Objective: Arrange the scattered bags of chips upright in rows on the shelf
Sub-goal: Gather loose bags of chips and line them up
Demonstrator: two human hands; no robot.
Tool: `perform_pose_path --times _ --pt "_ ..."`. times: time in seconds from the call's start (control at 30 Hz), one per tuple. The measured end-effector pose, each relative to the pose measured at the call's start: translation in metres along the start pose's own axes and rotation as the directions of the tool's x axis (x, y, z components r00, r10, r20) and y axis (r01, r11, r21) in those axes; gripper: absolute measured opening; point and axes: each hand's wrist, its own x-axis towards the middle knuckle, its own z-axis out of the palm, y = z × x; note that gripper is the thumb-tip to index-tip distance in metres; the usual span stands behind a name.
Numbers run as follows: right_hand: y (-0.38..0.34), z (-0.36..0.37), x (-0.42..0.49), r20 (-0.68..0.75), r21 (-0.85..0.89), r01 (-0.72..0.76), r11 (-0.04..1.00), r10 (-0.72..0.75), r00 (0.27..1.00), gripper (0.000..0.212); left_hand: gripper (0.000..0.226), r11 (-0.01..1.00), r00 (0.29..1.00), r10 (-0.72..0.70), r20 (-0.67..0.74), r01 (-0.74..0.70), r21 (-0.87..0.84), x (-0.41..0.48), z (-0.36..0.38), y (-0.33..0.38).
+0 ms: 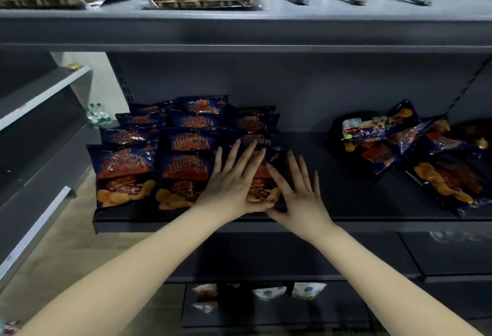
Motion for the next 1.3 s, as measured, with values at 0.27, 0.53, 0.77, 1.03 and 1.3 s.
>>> perform_pose_path --times 0.27,0.53,0.77,1.03,1.3 --pt "0.046 -0.024 -0.025 -0.002 -0.029 -0.167 0.986 0.167 0.986 0.089 0.104 0.988 0.988 0.156 0.008 -0.156 0.001 0.042 0.0 0.057" --pt "0.11 -0.048 -0.048 -0.047 -0.063 -0.308 0.949 0.306 0.951 0.085 0.094 0.961 0.96 0.277 -0.043 -0.278 -0.008 0.091 0.004 0.11" --pt "0.153 -0.051 -0.05 -0.029 -0.082 -0.362 0.929 0.361 0.932 0.083 0.085 0.962 0.965 0.261 -0.019 -0.261 -0.081 0.129 0.022 0.143" --pt "0.198 -0.049 -0.04 0.0 -0.114 -0.383 0.917 0.386 0.923 0.083 0.082 0.964 0.971 0.226 0.081 -0.211 -0.161 0.157 0.042 0.178" --pt "0.222 -0.042 -0.049 0.022 -0.105 -0.366 0.925 0.37 0.929 0.065 0.078 0.96 0.961 0.231 0.152 -0.201 -0.193 0.164 0.063 0.202"
